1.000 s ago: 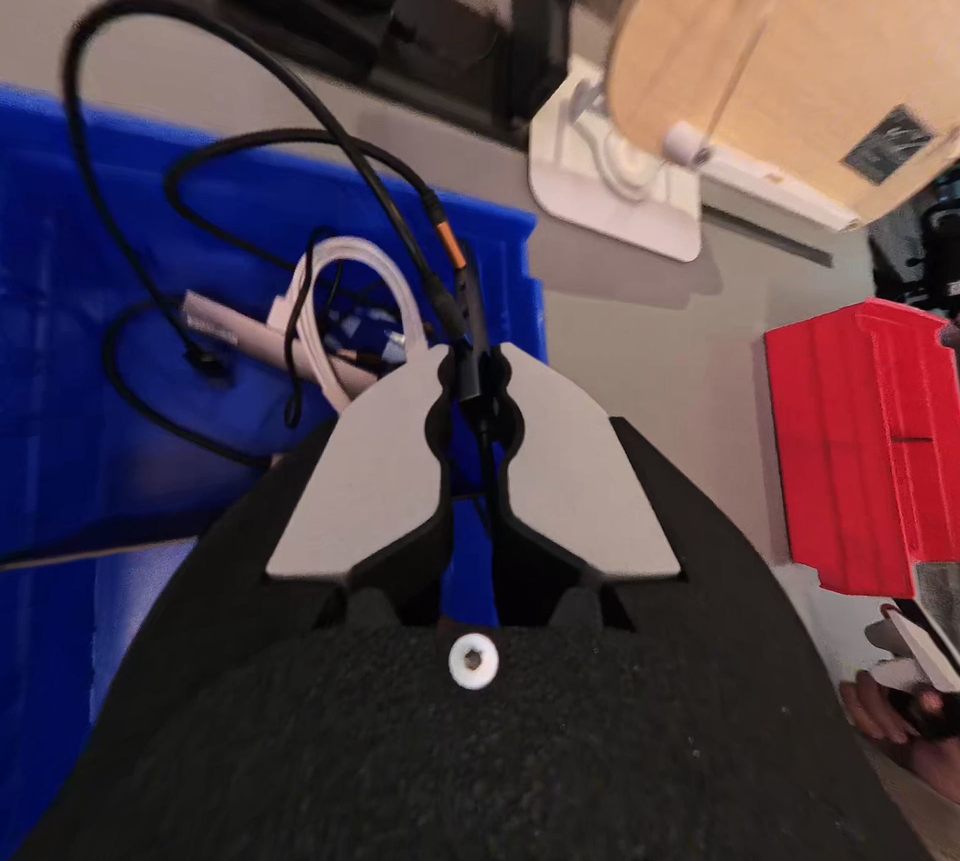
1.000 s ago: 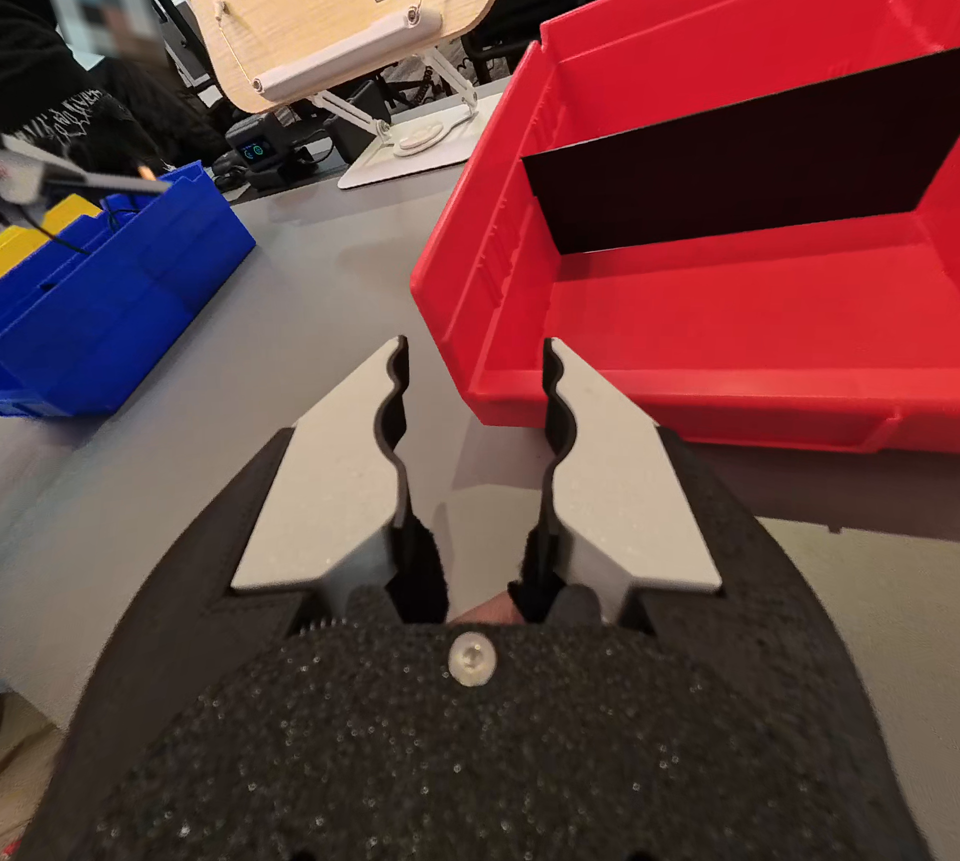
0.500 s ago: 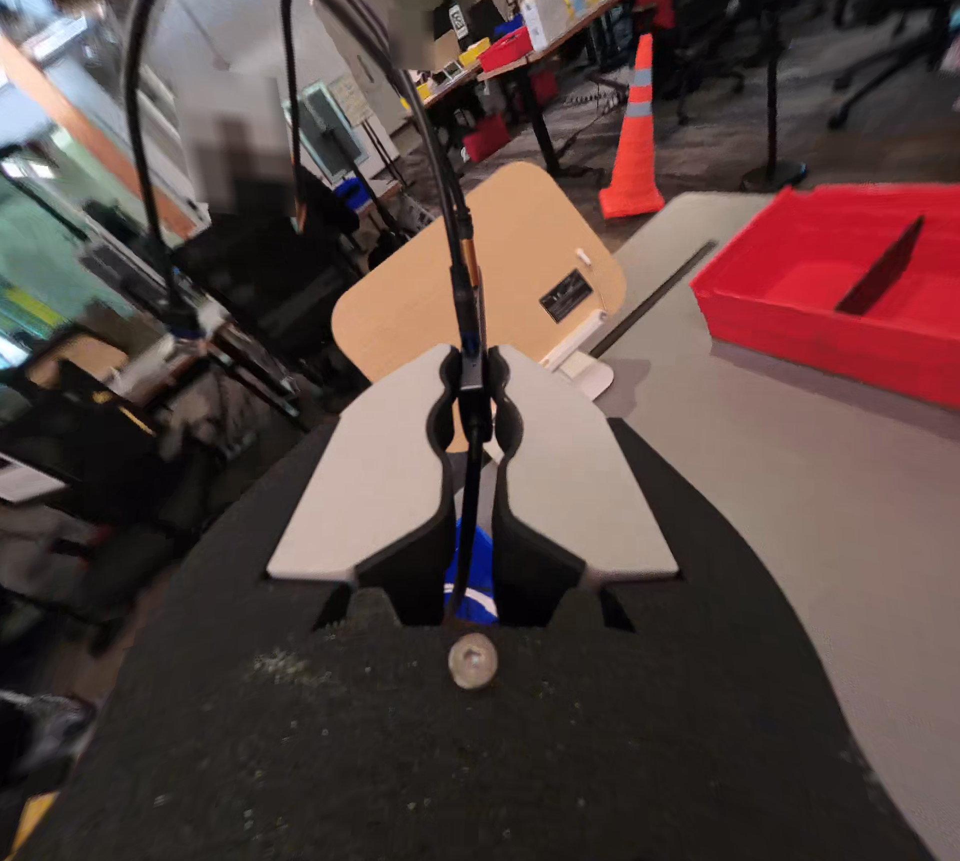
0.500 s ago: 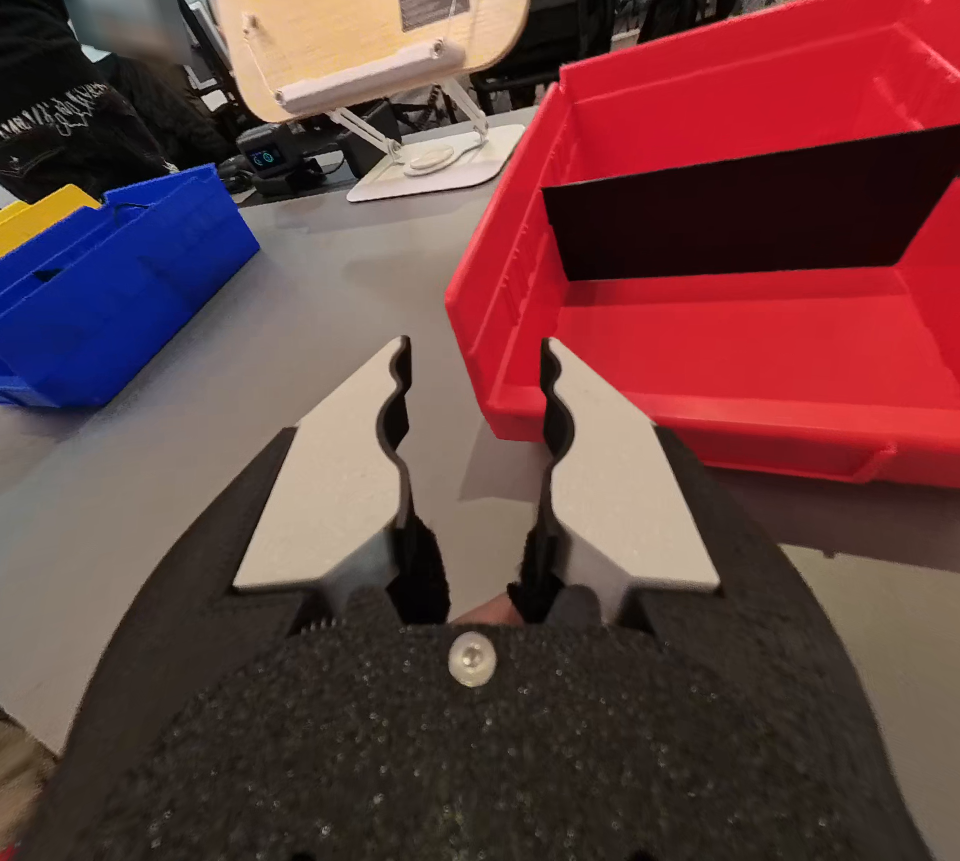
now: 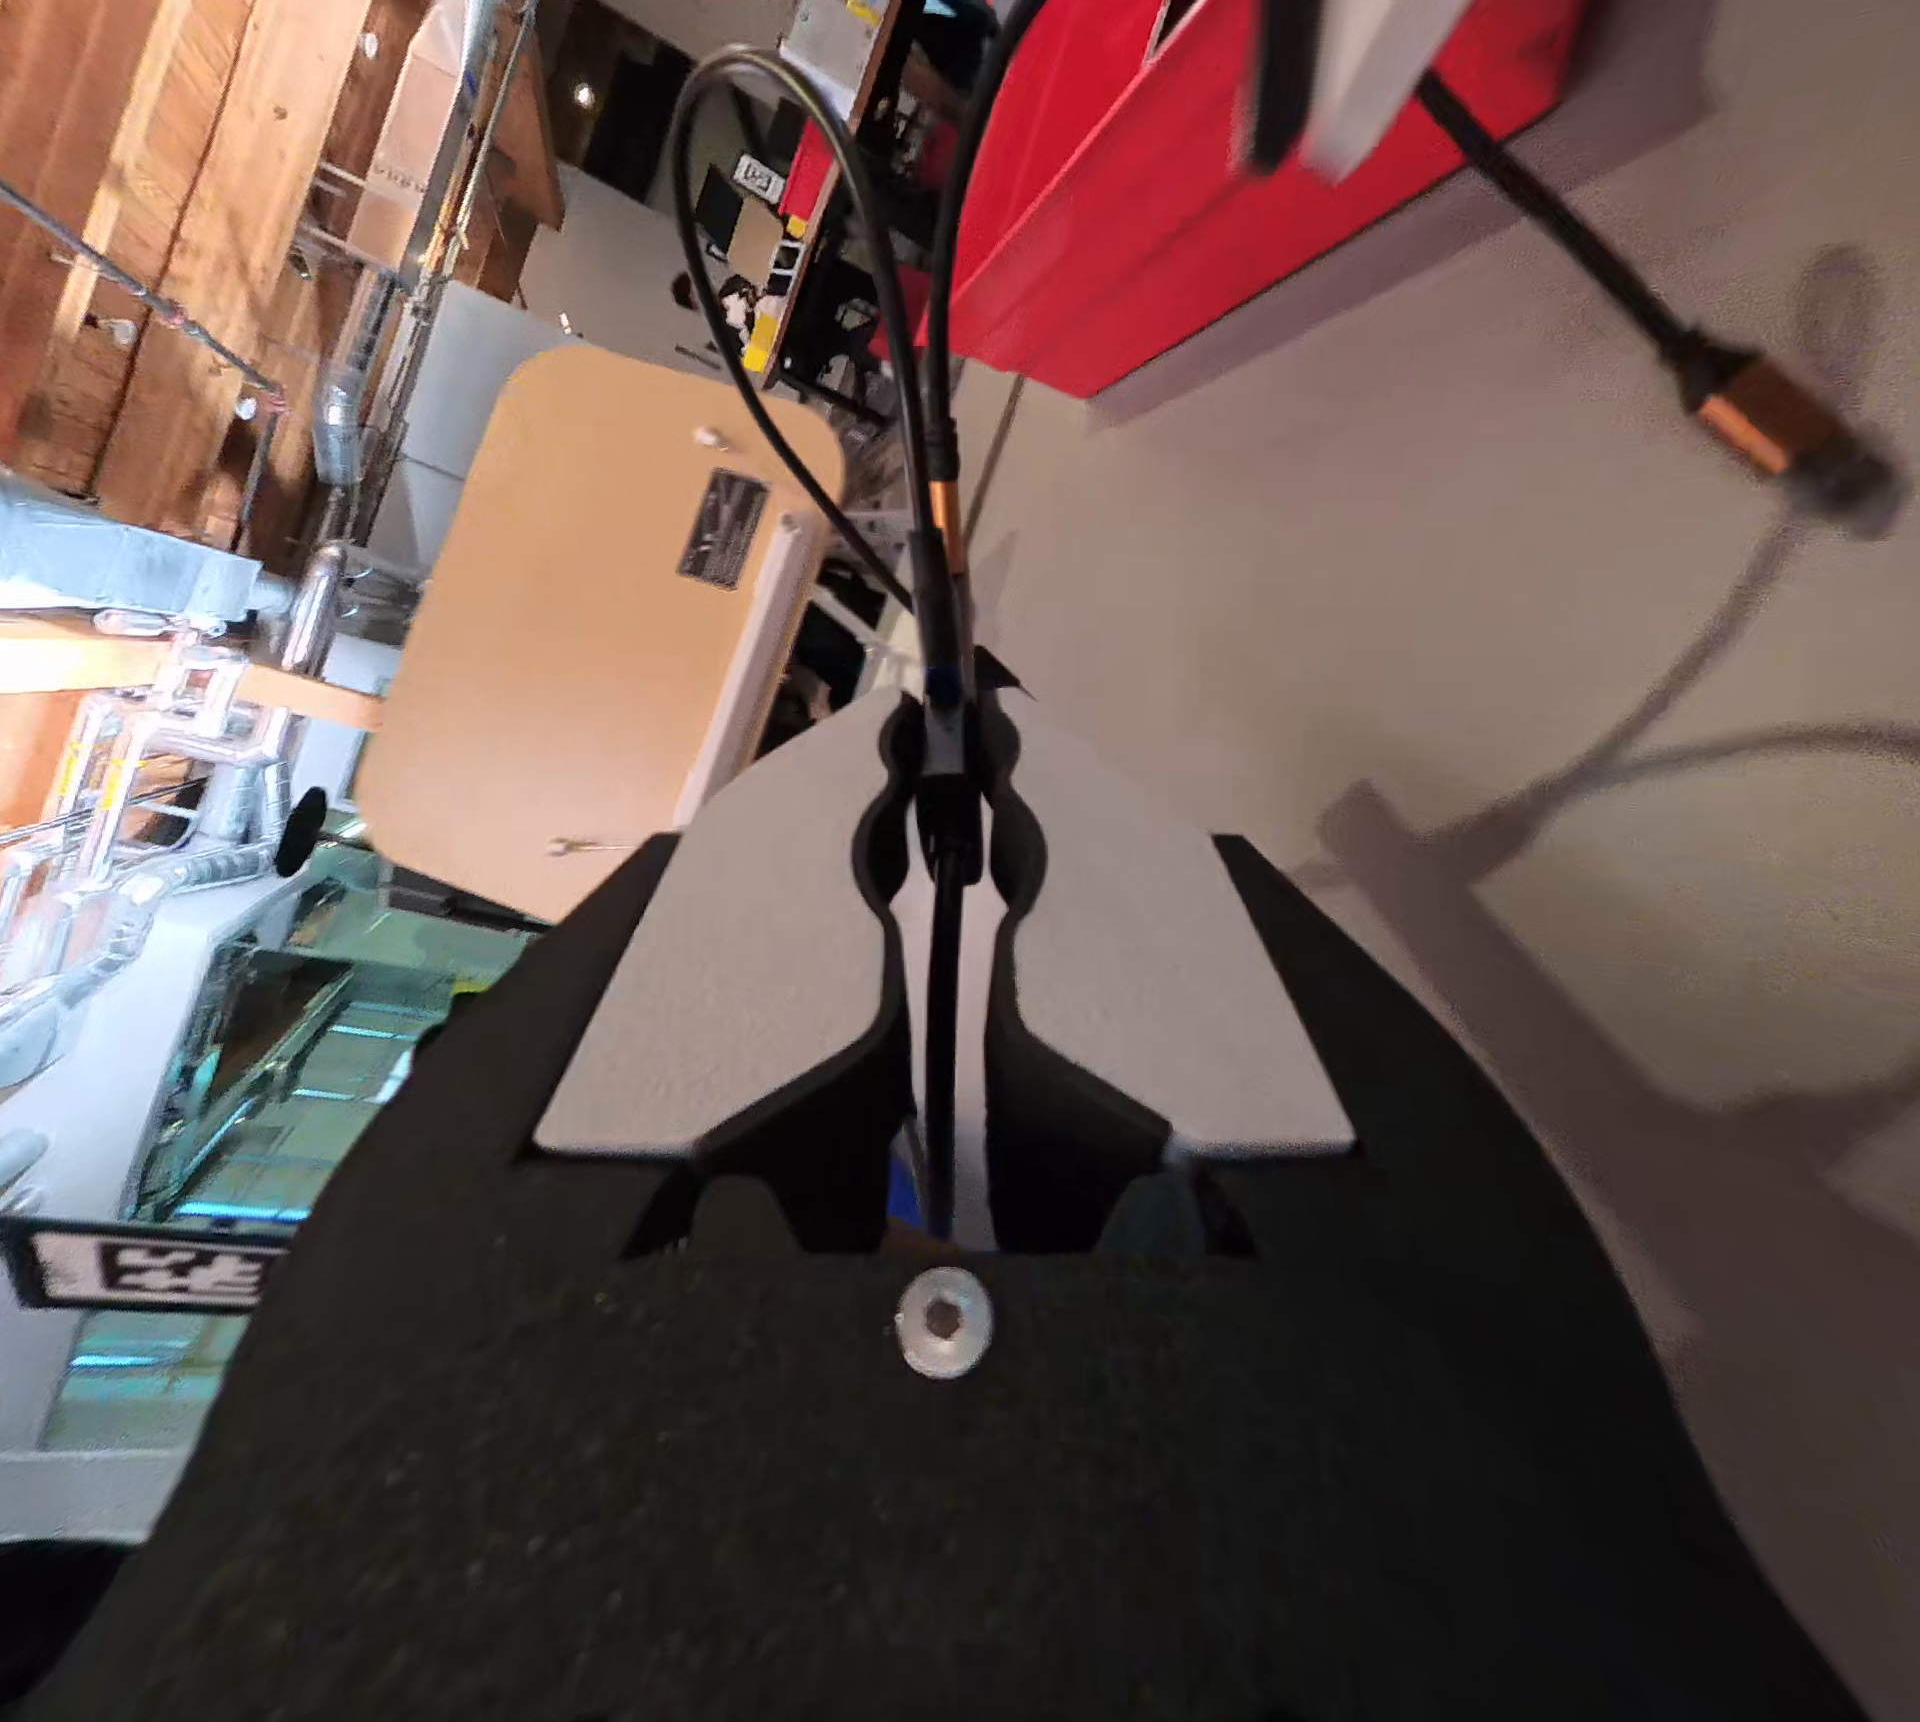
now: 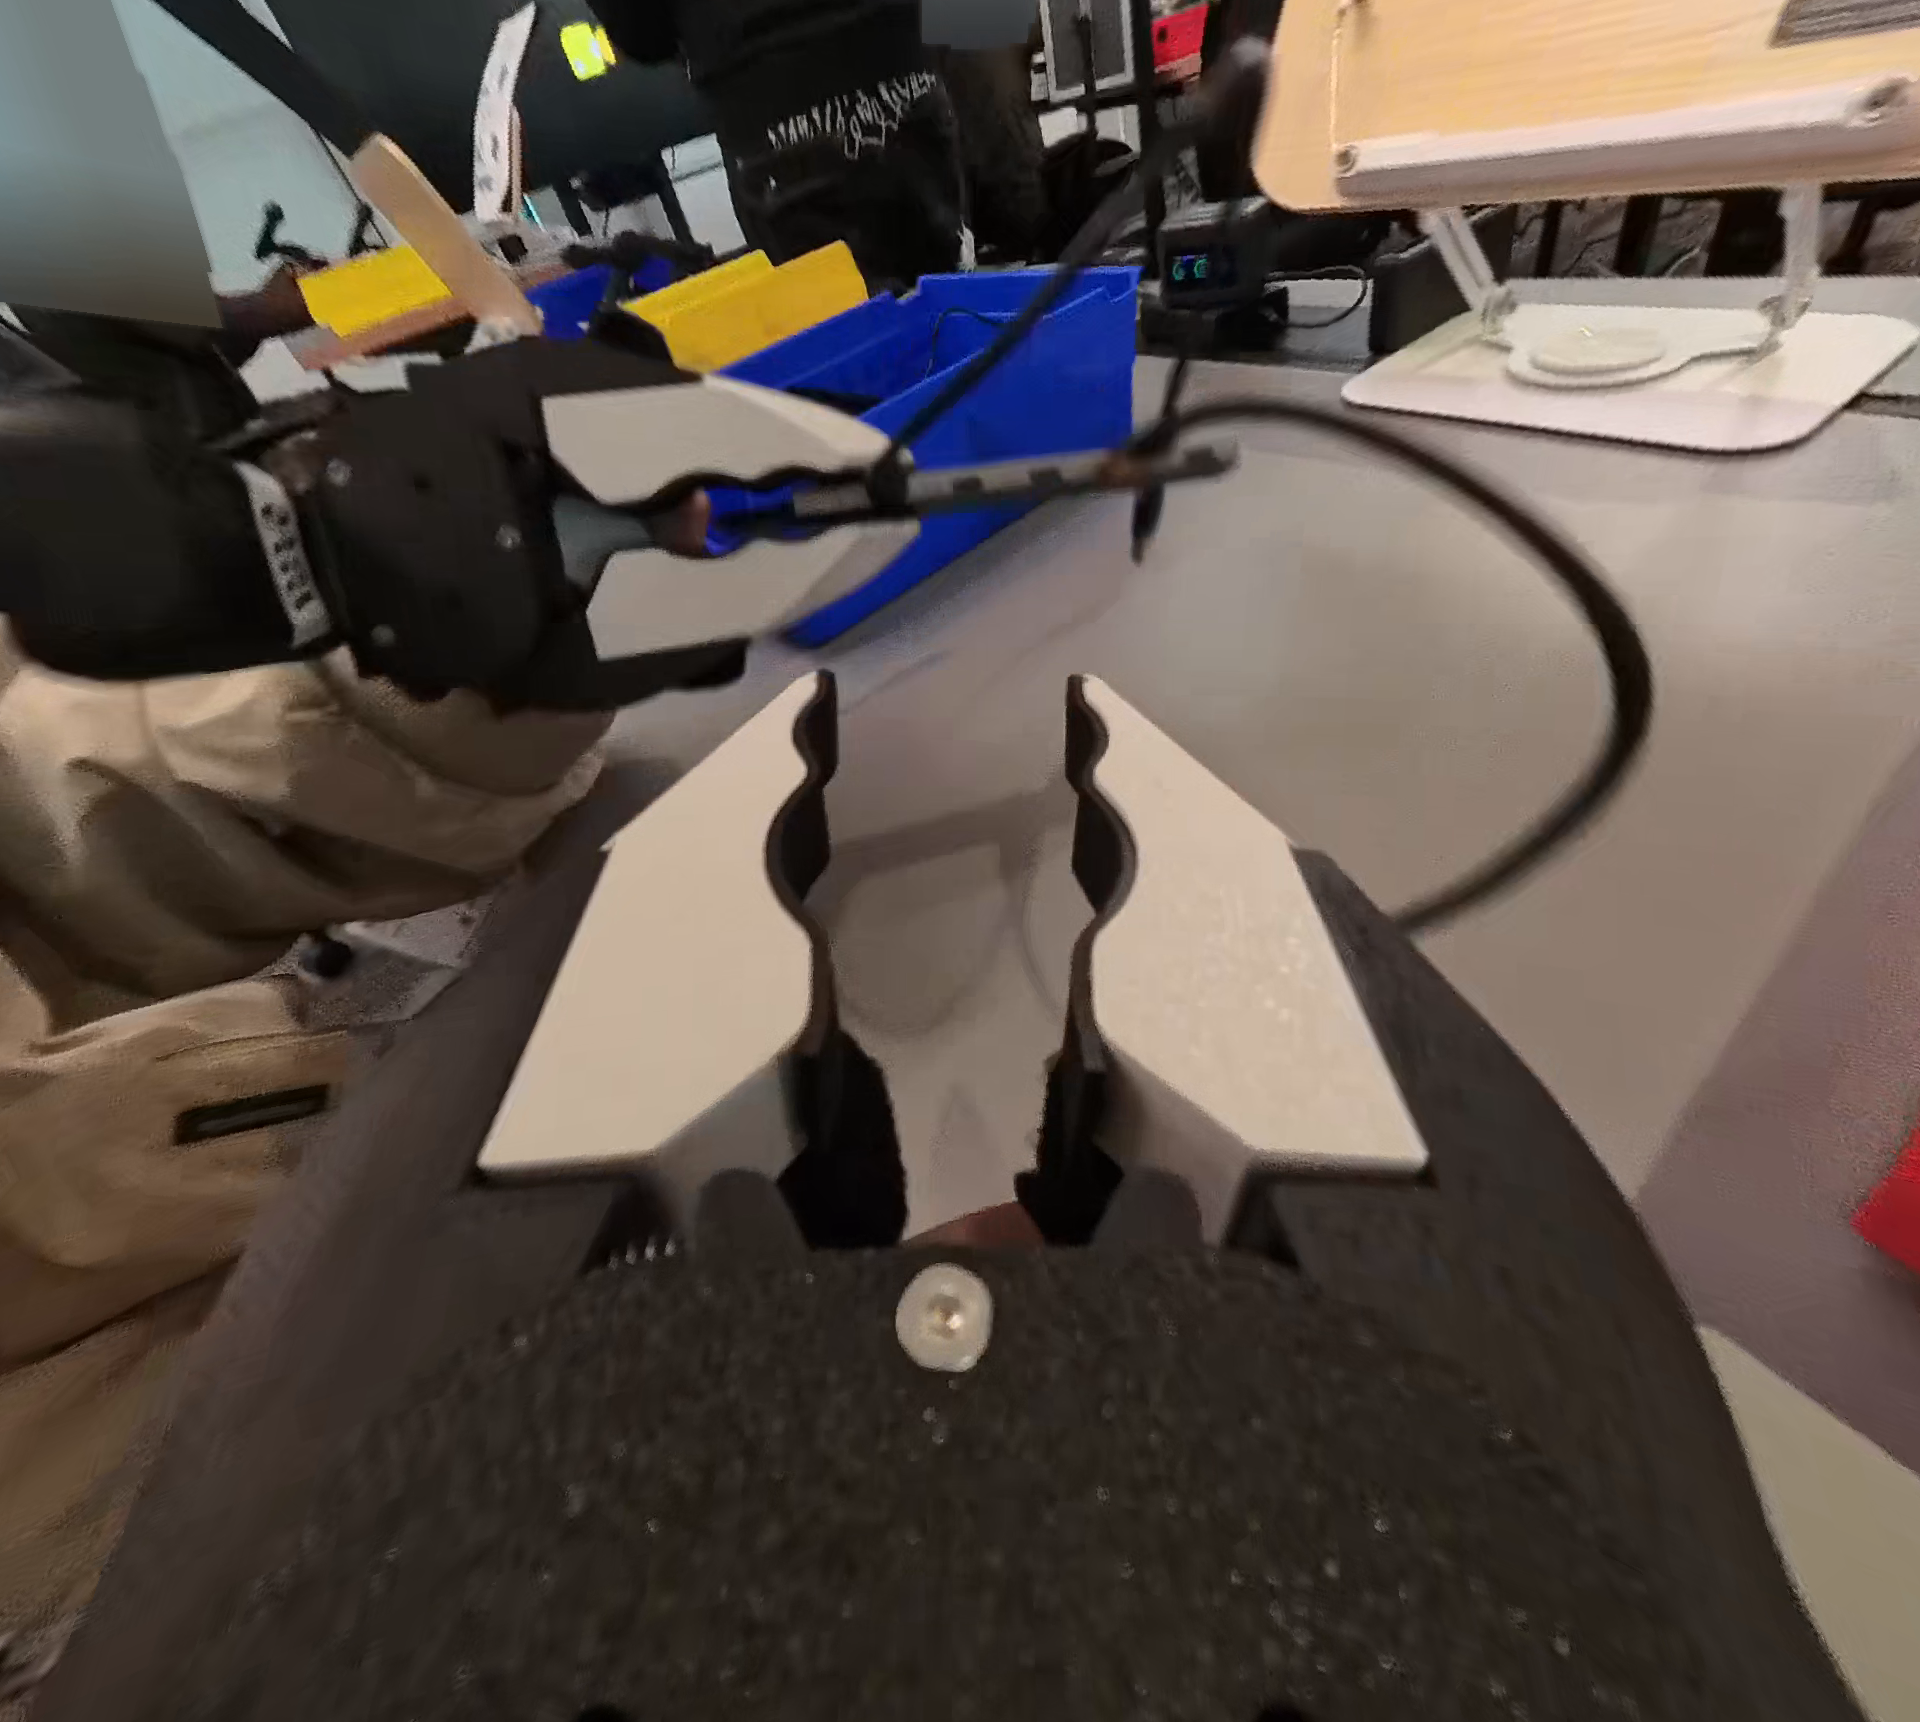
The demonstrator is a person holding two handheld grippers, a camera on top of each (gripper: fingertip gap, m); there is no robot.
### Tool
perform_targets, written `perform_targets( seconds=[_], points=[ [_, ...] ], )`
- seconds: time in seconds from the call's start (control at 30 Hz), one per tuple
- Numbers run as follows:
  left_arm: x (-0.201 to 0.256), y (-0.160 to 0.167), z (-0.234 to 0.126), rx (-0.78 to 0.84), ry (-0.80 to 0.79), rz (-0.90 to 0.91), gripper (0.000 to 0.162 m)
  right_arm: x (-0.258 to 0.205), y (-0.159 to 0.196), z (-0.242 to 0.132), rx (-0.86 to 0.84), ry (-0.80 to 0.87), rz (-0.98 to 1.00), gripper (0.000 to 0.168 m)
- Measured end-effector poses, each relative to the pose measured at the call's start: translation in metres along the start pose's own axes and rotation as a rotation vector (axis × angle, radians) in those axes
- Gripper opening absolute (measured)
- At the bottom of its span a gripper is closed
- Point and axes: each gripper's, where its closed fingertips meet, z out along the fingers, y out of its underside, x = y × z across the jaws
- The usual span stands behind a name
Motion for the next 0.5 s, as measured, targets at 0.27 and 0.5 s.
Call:
perform_targets(
  seconds=[0.27,0.5],
  points=[
    [0.033,-0.009,-0.014,0.083,0.025,0.055,0.010,-0.024,0.016,0.048,-0.082,0.006,-0.148,0.027],
    [0.033,-0.004,-0.017,0.073,0.021,0.069,0.010,-0.030,0.019,0.061,-0.101,-0.002,-0.172,0.010]
  ],
)
